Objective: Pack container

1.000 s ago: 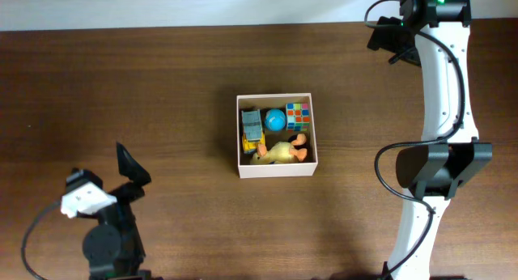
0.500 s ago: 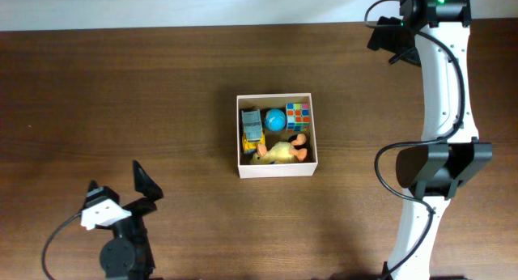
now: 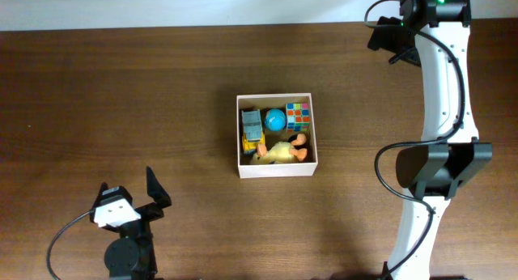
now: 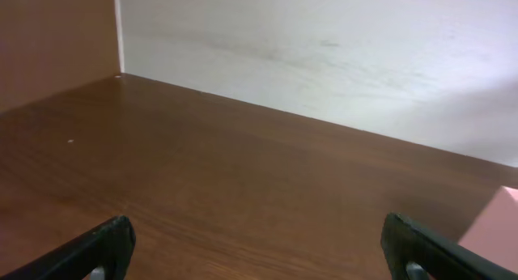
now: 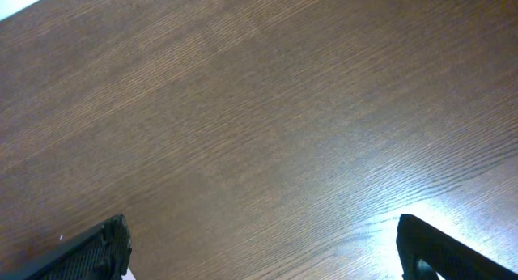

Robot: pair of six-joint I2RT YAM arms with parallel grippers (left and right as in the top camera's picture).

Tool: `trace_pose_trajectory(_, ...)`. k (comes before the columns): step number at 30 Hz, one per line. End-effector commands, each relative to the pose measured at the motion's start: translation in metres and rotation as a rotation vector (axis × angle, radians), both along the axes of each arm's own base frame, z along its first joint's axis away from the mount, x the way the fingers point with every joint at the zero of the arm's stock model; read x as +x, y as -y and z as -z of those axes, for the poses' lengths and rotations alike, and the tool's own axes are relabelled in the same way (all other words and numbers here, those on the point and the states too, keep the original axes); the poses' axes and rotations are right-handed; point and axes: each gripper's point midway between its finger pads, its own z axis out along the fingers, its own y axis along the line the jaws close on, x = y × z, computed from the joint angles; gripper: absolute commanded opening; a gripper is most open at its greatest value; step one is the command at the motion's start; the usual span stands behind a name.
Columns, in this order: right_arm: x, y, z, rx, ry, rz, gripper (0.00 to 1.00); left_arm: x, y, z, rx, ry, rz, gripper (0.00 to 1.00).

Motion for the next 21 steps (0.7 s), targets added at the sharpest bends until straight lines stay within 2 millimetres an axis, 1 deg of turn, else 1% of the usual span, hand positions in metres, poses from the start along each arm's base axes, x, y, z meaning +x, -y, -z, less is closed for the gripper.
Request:
trace_pose_trajectory(1,-0.001,0.004,-0.006,-0.01,0.014,0.013,0.99,0.003,0.015,0.002,0.02,-0.011,0.089,0.99)
trace_pose_trajectory(5,-0.001,0.004,-0.006,-0.01,0.014,0.013,0.99,0.003,0.017,0.002,0.019,-0.011,0.099,0.99)
trace_pose_trajectory(9,-0.001,0.004,-0.006,-0.01,0.014,0.013,0.99,0.004,0.028,0.005,0.014,-0.02,0.169,0.99)
trace_pose_trajectory(14,-0.001,0.004,-0.006,-0.01,0.014,0.013,0.99,0.005,0.032,0.005,0.009,-0.02,0.198,0.99)
trace_pose_trajectory(21,-0.001,0.004,-0.006,-0.01,0.014,0.013,0.99,0.005,0.032,0.005,0.009,-0.02,0.195,0.99)
